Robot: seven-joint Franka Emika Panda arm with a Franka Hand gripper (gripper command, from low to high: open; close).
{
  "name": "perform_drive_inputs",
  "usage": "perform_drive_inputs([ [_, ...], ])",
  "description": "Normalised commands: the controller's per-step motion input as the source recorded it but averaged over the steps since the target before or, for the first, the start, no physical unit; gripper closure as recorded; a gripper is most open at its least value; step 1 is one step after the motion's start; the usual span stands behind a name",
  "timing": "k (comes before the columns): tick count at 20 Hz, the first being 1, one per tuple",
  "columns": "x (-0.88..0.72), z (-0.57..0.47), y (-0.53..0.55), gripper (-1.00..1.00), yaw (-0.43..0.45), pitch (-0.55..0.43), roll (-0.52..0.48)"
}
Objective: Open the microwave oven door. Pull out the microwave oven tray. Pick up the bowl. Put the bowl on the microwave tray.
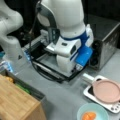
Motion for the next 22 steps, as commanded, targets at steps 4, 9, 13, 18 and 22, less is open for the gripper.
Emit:
perform_drive_inputs([
  [4, 0.54, 0.29, -0.5, -1.0, 0.099, 0.33, -0.122],
  [9, 0.48, 0.18, -0.4, -1.0, 0.079, 0.337, -0.092],
  [13, 0.48, 0.09, -0.3, -1.0, 0.134, 0.32, -0.071],
  [18, 0.48, 0.14, -0.16, -1.0, 0.173, 0.289, -0.059],
  [22, 0.53, 0.14, -0.19, -1.0, 0.205, 0.27, -0.082],
])
